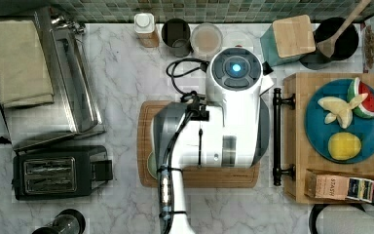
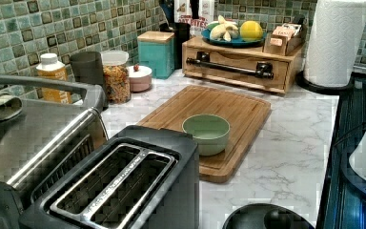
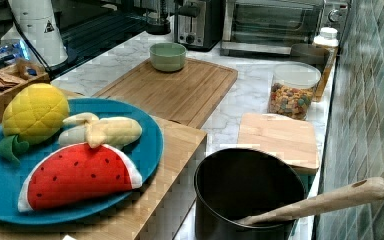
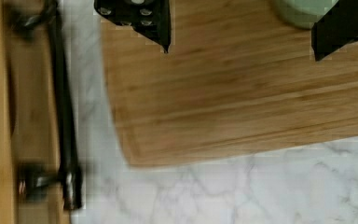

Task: Open the drawer.

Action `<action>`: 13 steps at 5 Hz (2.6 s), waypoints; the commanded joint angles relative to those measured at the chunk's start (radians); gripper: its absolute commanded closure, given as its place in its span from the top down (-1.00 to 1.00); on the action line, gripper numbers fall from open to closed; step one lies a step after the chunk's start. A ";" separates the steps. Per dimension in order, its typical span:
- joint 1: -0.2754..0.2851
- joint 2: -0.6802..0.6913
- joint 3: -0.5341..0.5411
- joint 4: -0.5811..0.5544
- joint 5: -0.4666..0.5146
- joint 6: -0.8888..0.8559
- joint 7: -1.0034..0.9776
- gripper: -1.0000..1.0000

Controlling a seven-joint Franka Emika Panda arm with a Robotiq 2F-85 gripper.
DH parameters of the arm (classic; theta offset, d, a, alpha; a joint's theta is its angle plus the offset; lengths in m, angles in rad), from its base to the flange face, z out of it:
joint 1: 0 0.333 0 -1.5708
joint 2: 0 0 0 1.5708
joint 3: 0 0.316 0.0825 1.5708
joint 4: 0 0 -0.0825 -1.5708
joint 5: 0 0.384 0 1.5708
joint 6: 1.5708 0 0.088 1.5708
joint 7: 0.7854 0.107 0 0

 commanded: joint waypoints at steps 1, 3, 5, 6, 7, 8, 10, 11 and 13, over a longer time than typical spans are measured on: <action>-0.128 0.026 -0.127 -0.011 -0.111 0.084 -0.261 1.00; -0.151 0.013 -0.129 -0.110 -0.104 0.223 -0.279 1.00; -0.153 0.028 -0.121 -0.200 -0.156 0.350 -0.222 1.00; -0.166 0.059 -0.135 -0.213 -0.188 0.394 -0.226 1.00; -0.193 0.056 -0.151 -0.293 -0.166 0.511 -0.235 1.00; -0.201 0.032 -0.155 -0.390 -0.131 0.623 -0.210 1.00; -0.179 0.025 -0.160 -0.474 -0.184 0.695 -0.075 1.00; -0.184 0.083 -0.174 -0.488 -0.260 0.805 -0.020 1.00; -0.165 0.163 -0.182 -0.475 -0.296 0.911 0.030 1.00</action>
